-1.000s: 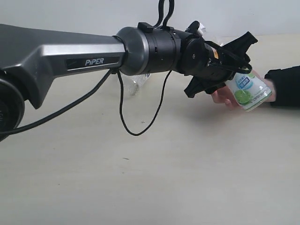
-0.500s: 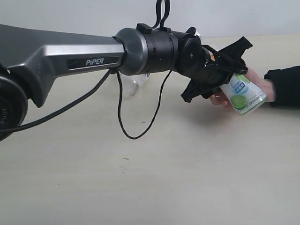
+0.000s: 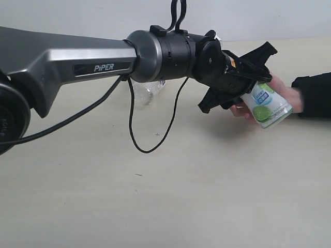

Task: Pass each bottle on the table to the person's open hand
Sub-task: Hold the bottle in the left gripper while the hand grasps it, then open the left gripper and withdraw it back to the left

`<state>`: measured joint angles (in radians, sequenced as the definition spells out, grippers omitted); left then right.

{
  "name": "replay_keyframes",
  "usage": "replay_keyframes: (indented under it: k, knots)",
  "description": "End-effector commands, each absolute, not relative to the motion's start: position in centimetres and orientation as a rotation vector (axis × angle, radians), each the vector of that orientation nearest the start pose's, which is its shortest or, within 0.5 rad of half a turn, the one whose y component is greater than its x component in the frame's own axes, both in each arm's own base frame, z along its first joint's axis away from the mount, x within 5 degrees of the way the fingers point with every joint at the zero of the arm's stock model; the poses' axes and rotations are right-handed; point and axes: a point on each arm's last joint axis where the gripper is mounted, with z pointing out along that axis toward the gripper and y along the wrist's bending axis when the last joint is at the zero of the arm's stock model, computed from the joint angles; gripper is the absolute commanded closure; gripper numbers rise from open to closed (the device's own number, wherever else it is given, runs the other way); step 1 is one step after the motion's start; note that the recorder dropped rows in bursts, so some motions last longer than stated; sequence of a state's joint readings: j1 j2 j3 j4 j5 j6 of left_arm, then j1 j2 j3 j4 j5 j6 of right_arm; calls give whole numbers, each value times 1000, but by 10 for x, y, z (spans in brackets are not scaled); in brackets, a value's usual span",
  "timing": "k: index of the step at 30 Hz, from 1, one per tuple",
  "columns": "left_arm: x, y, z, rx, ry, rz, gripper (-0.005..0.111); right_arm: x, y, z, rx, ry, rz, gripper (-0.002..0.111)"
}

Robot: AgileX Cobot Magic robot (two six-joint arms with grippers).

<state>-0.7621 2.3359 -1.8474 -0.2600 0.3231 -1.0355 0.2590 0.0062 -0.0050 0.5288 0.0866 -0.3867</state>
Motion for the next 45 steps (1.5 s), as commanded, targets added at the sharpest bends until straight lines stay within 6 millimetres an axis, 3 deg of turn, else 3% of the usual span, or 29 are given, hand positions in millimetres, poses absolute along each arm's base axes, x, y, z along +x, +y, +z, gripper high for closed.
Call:
replay_keyframes:
  k: [1,6,15,21,30,34,36,38,40,42,43,45]
  knots:
    - [381,-370,164,-600,2494,-1040,81,54,18,207,-131,1557,335,108]
    - [381,-370,165,-617,2495,-1050,48,54,18,207,-131,1557,335,108]
    - [382,-371,161,-622,2482,-1058,39,54,18,207,-131,1557,335,108]
    - [382,-373,148,-680,2500,-1068,9,54,18,207,-131,1557,335,108]
    - [384,-373,156,-674,2457,-1104,6,54,18,207,-131,1557,335,108]
    - [380,-368,189,-658,2457,-1123,7,54,18,207,-131,1557,335,108]
    - [374,-362,215,-646,2473,-1129,14,54,18,207,-131,1557,335,108]
    - [369,-358,233,-622,2473,-1132,31,54,18,207,-131,1557,335,108]
    - [364,-353,252,-579,2474,-1118,61,54,18,207,-131,1557,335,108]
    - [358,-347,268,-517,2482,-1078,100,54,18,207,-131,1557,335,108]
    - [354,-345,276,-451,2481,-1049,105,54,18,207,-131,1557,335,108]
    - [347,-339,290,-332,2479,-969,102,54,18,207,-131,1557,335,108]
